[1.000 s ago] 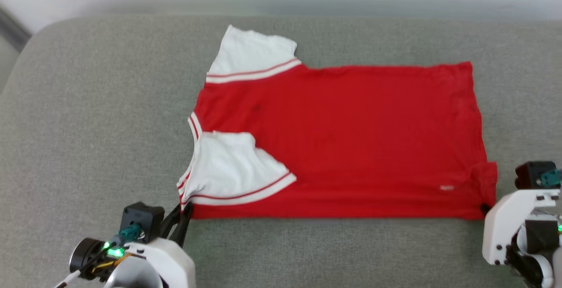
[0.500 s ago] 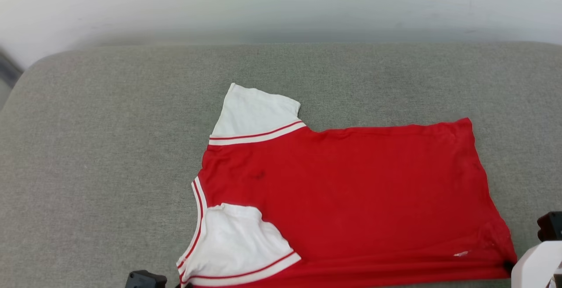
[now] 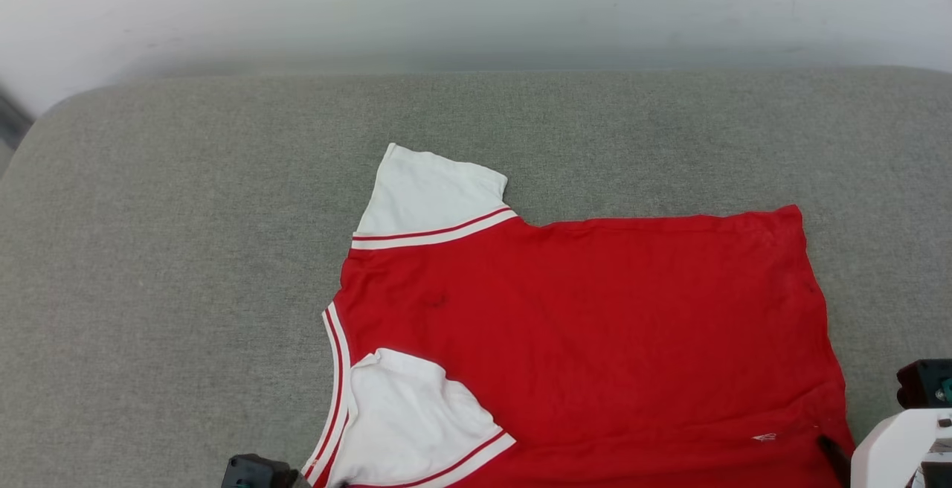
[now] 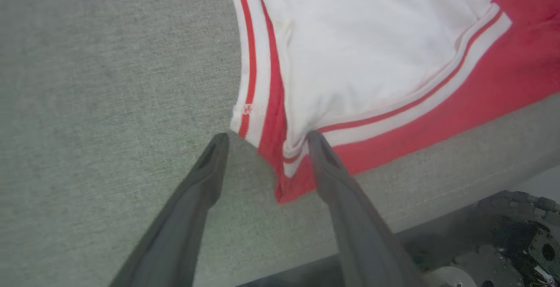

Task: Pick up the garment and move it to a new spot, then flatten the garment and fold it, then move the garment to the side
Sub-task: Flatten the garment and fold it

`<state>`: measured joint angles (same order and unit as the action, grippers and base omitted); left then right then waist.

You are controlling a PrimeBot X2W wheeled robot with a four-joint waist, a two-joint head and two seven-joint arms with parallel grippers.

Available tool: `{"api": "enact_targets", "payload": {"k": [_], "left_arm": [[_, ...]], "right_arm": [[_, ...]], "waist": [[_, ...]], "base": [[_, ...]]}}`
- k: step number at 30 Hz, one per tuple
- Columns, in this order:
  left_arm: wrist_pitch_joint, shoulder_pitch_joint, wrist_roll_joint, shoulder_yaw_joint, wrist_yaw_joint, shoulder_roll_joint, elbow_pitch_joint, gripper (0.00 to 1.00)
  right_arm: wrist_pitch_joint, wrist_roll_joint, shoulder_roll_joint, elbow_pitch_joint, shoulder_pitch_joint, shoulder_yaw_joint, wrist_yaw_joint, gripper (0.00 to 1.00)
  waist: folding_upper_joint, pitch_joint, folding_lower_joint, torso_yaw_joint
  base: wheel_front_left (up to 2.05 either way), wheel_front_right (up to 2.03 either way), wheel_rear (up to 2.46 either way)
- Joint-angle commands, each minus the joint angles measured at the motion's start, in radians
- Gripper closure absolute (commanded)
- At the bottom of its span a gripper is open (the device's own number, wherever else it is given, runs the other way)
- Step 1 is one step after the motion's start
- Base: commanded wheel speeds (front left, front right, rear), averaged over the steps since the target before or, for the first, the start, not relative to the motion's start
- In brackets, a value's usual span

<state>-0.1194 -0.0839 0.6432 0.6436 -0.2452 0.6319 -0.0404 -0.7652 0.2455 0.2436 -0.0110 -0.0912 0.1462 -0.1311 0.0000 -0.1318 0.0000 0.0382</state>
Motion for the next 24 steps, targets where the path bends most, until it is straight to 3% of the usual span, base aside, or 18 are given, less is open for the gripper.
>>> {"api": "enact_targets", "payload": {"k": [1, 9, 12, 18, 24], "left_arm": [[0.021, 0.017, -0.008, -0.009, 0.001, -0.006, 0.004, 0.0], [0.209, 0.047, -0.026, -0.085, -0.017, -0.032, -0.017, 0.0], [0.297, 0.058, -0.038, -0.13, -0.043, -0.044, -0.024, 0.0], [0.375, 0.065, -0.062, -0.205, -0.07, -0.087, -0.06, 0.0], [0.386, 0.042, -0.122, -0.331, -0.028, -0.181, -0.143, 0.0]], "right_arm": [[0.019, 0.002, -0.006, 0.001, 0.019, 0.0, 0.001, 0.0], [0.175, 0.015, 0.005, -0.067, 0.071, 0.006, 0.001, 0.0], [0.244, 0.017, 0.0, -0.098, 0.091, -0.005, 0.001, 0.0], [0.372, 0.018, -0.011, -0.139, 0.108, -0.037, 0.001, 0.0], [0.56, 0.033, -0.052, -0.146, 0.103, -0.066, 0.001, 0.0]], "waist": [[0.0, 0.008, 0.0, 0.001], [0.0, 0.049, 0.0, -0.001], [0.0, 0.061, 0.0, -0.007], [0.0, 0.074, 0.0, -0.014], [0.0, 0.073, 0.0, -0.021]], "base": [[0.0, 0.0, 0.0], [0.0, 0.0, 0.0], [0.0, 0.0, 0.0], [0.0, 0.0, 0.0], [0.0, 0.0, 0.0]]}}
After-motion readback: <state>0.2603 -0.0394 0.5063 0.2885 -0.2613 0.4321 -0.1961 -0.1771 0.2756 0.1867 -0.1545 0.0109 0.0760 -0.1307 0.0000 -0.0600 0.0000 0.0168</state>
